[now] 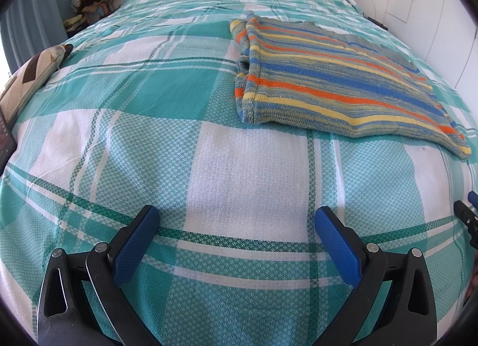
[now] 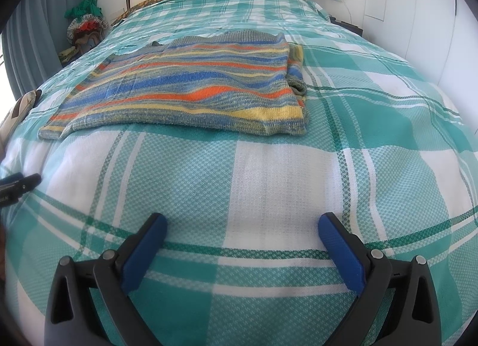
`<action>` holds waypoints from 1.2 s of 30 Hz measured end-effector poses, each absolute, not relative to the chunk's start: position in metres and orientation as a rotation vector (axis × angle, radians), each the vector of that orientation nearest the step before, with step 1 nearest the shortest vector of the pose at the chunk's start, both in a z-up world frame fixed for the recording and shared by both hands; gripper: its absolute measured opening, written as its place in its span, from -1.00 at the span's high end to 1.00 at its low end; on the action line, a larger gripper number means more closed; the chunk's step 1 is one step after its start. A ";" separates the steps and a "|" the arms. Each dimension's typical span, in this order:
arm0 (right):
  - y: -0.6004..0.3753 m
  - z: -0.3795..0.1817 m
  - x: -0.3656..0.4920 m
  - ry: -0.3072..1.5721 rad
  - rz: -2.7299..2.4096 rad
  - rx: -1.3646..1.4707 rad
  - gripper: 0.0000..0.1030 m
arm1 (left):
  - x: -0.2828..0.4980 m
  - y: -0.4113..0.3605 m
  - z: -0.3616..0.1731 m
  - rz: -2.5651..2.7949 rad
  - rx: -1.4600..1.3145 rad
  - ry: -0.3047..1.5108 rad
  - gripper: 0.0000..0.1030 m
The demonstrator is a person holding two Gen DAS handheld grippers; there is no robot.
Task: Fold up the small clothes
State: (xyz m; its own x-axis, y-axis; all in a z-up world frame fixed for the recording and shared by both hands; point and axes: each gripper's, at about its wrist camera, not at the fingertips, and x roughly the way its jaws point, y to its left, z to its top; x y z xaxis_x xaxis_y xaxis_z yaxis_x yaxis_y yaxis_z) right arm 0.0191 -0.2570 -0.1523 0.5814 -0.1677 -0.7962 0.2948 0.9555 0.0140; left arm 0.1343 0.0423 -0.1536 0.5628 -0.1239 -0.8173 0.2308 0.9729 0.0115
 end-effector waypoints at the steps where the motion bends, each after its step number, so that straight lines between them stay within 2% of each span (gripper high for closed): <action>1: -0.257 -0.152 0.019 0.912 -0.271 0.151 -0.96 | 0.134 0.042 -0.154 -0.209 0.122 0.951 -0.99; 29: -0.259 -0.152 0.020 0.940 -0.261 0.163 -0.97 | 0.134 0.042 -0.153 -0.209 0.126 0.951 -0.99; 34: -0.275 -0.134 0.021 1.029 -0.132 0.223 -0.97 | 0.118 0.035 -0.136 -0.220 0.198 0.981 -0.95; 36: -0.296 -0.117 0.021 1.006 -0.082 0.286 -0.94 | 0.101 0.020 -0.119 -0.300 0.222 0.943 -0.93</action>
State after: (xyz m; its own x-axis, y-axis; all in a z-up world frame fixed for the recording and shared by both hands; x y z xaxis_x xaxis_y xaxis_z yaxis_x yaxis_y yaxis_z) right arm 0.0206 -0.2958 -0.1172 0.5358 0.0631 -0.8420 0.1987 0.9598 0.1984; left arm 0.1013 0.0196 -0.1189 0.5512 -0.1552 -0.8198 0.3470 0.9362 0.0561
